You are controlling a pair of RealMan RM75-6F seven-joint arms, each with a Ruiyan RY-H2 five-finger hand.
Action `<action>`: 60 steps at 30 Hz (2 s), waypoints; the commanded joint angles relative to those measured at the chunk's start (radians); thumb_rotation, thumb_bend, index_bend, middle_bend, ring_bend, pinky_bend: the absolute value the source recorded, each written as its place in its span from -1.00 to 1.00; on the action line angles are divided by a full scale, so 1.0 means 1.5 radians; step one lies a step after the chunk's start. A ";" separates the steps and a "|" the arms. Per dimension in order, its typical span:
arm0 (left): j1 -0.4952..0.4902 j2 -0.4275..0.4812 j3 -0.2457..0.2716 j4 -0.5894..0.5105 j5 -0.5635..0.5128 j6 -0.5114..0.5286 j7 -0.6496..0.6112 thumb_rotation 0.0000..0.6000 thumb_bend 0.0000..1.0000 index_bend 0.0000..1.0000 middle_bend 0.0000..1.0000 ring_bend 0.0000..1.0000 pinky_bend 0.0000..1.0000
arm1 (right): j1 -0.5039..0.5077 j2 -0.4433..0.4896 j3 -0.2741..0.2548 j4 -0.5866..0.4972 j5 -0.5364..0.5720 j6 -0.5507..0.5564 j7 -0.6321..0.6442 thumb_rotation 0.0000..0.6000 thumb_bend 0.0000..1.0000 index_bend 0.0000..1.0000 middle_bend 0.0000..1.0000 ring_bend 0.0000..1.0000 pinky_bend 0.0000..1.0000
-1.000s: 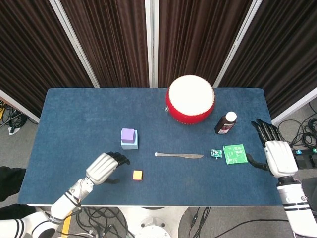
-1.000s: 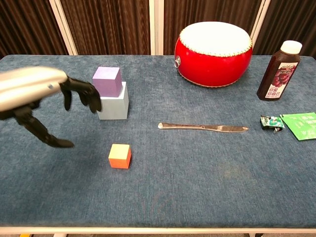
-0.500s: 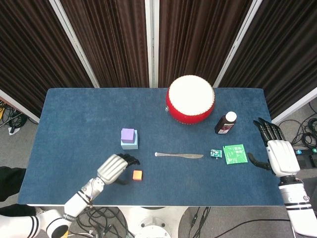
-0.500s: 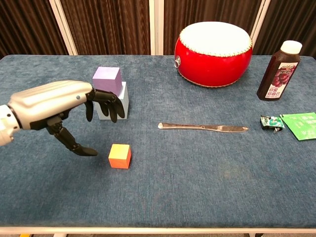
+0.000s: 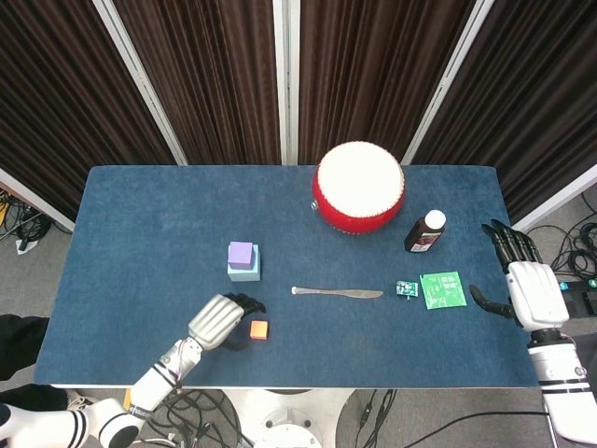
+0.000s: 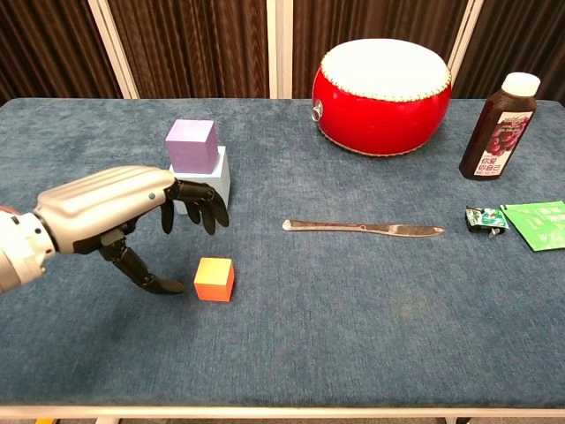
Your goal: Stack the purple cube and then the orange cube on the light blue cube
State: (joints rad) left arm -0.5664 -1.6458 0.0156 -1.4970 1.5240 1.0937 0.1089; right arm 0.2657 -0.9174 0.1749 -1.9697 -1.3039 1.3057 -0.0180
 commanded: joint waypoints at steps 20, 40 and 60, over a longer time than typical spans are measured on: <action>-0.016 -0.070 -0.009 0.092 0.003 -0.025 -0.058 1.00 -0.72 -0.23 -0.01 -0.23 -0.02 | -0.004 0.006 0.004 0.006 0.001 0.004 0.018 1.00 -0.57 -1.00 -1.00 -1.00 -1.00; -0.008 -0.099 -0.008 0.134 0.002 -0.013 -0.069 1.00 -0.66 -0.14 0.13 -0.13 0.08 | -0.004 0.005 0.005 0.006 0.003 0.002 0.017 1.00 -0.57 -1.00 -1.00 -1.00 -1.00; 0.000 -0.104 -0.013 0.139 -0.005 -0.003 -0.058 1.00 -0.55 -0.03 0.26 -0.07 0.13 | -0.002 0.006 0.006 0.009 0.006 -0.003 0.024 1.00 -0.57 -1.00 -1.00 -1.00 -1.00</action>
State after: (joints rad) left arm -0.5663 -1.8013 -0.0047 -1.2884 1.5160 1.0890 0.0220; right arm 0.2622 -0.9080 0.1840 -1.9564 -1.2953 1.3015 0.0174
